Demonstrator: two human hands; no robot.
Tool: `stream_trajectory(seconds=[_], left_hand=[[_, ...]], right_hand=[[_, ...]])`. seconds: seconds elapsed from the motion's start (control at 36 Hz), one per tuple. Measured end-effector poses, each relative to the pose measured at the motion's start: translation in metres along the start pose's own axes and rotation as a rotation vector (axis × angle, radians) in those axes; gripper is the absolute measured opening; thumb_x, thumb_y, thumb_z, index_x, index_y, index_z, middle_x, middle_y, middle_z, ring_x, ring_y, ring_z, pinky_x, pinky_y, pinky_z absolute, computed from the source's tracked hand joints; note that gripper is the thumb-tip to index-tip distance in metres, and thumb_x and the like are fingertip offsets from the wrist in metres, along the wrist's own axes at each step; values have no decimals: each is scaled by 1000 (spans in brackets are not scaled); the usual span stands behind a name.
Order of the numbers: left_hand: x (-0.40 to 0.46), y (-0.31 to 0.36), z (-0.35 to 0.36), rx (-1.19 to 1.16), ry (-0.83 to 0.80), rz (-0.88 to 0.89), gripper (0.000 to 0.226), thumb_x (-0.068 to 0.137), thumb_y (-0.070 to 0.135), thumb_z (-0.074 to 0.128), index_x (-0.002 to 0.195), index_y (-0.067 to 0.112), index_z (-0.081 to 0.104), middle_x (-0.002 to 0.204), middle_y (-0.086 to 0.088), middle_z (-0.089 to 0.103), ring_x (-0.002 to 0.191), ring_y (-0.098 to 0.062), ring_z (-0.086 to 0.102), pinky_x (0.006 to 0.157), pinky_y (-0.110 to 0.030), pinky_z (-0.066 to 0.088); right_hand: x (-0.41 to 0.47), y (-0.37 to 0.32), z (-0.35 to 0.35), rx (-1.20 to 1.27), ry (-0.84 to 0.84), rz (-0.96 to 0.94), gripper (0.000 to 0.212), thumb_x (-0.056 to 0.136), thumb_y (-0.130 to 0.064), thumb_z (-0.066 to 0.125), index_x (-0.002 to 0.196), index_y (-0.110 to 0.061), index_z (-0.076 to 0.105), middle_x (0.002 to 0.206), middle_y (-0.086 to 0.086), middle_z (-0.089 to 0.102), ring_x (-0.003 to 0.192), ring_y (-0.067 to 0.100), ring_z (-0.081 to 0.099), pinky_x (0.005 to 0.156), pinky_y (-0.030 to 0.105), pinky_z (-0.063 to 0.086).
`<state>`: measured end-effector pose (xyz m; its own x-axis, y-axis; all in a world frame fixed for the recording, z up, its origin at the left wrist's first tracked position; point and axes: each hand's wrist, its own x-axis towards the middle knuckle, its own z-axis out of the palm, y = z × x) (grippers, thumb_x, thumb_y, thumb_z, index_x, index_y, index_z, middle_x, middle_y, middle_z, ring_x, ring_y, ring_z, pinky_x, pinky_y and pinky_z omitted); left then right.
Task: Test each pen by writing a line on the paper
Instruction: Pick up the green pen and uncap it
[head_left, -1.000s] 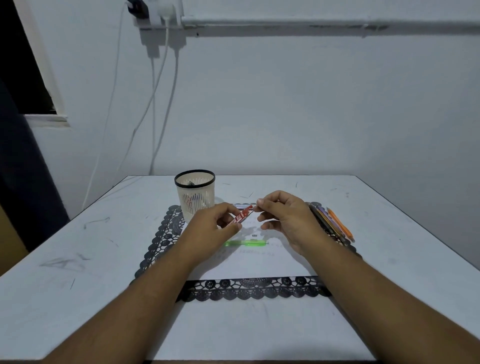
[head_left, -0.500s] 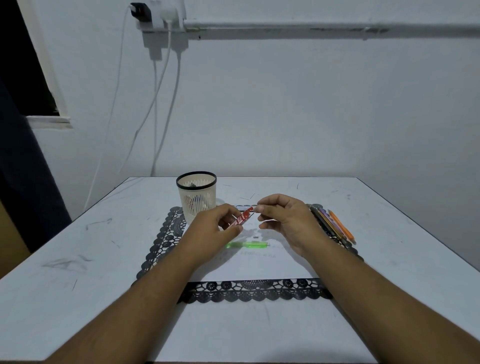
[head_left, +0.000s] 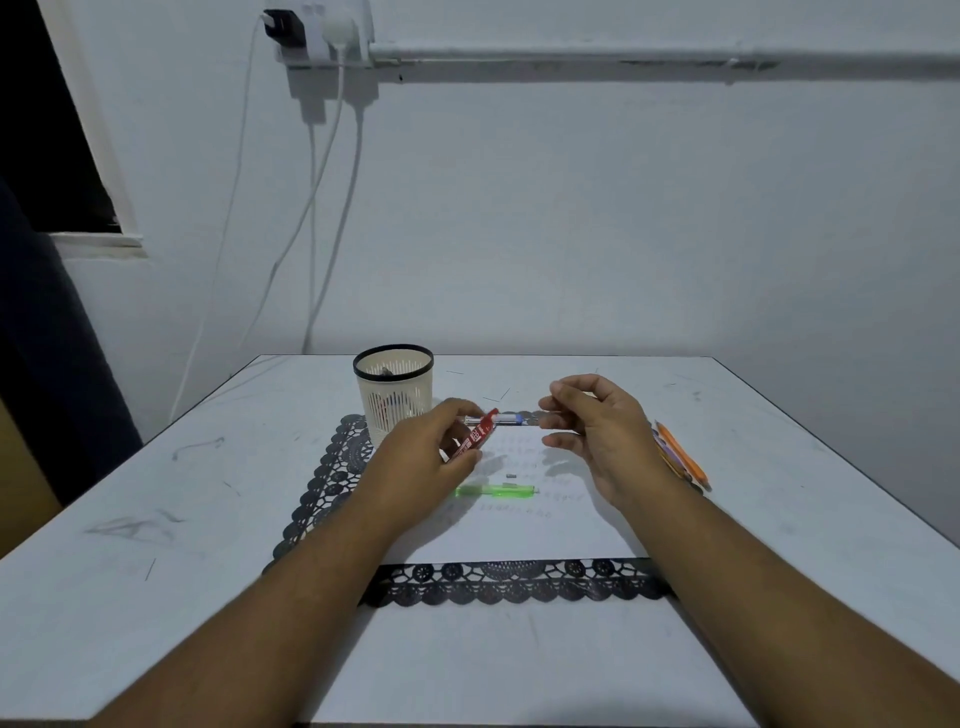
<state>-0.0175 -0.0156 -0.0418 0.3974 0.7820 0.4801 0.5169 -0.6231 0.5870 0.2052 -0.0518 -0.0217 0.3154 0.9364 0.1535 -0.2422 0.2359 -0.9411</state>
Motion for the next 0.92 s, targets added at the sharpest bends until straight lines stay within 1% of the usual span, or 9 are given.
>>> stream_trajectory(seconds=[0.08,0.14,0.39,0.5,0.61,0.69,0.78,0.83,0.92], left_hand=[[0,2,0,57,-8,29,55,94,24,71,140,46,51,104,17,69,84,1,64,76,-24,53],[2,5,0,94,-9,48,57,96,26,69,143,48,47,109,17,68,86,2,64,77,-26,54],[12,4,6,191,-36,120,42,98,27,65,135,43,53,106,11,69,80,-10,62,80,-38,56],[24,3,12,322,-70,119,42,101,26,59,140,42,54,112,8,70,96,-17,63,83,-37,53],[47,5,22,537,-138,88,49,103,30,55,150,40,43,125,6,69,114,-22,62,87,-41,55],[67,8,32,651,-152,62,33,103,22,51,135,29,57,114,0,68,106,-27,63,79,-40,54],[82,10,43,769,-172,90,22,99,13,50,114,24,63,100,0,64,94,-25,62,65,-35,41],[92,10,49,808,-205,94,22,99,11,50,111,22,64,99,0,59,94,-24,61,66,-34,38],[104,6,56,853,-245,90,25,98,8,52,115,20,65,109,-3,56,101,-26,60,73,-35,42]], right_hand=[[2,2,-3,-16,36,17,2,99,-7,68,101,-6,69,81,10,74,66,21,71,59,33,62],[3,2,-4,-22,44,32,4,100,-7,67,103,-6,69,78,9,73,65,22,71,58,34,63],[4,7,-7,-40,42,84,9,101,-10,66,109,-7,69,83,9,73,67,28,72,55,34,62],[6,12,-9,-46,22,74,16,101,-7,65,117,-7,70,85,11,74,71,26,71,60,34,62],[8,14,-11,-61,9,65,22,100,-3,64,118,-12,71,92,14,75,76,26,72,67,36,62],[8,14,-12,-72,24,63,22,99,-1,65,117,-11,71,93,14,76,78,25,73,68,36,62],[9,14,-12,-80,42,73,17,98,1,65,112,-5,71,92,16,75,75,25,73,67,37,62],[9,13,-14,-86,47,78,13,97,1,66,109,-3,71,89,16,75,74,26,73,69,39,63],[11,11,-16,-88,59,84,10,97,0,67,106,-1,69,87,15,75,72,27,72,70,41,64]])
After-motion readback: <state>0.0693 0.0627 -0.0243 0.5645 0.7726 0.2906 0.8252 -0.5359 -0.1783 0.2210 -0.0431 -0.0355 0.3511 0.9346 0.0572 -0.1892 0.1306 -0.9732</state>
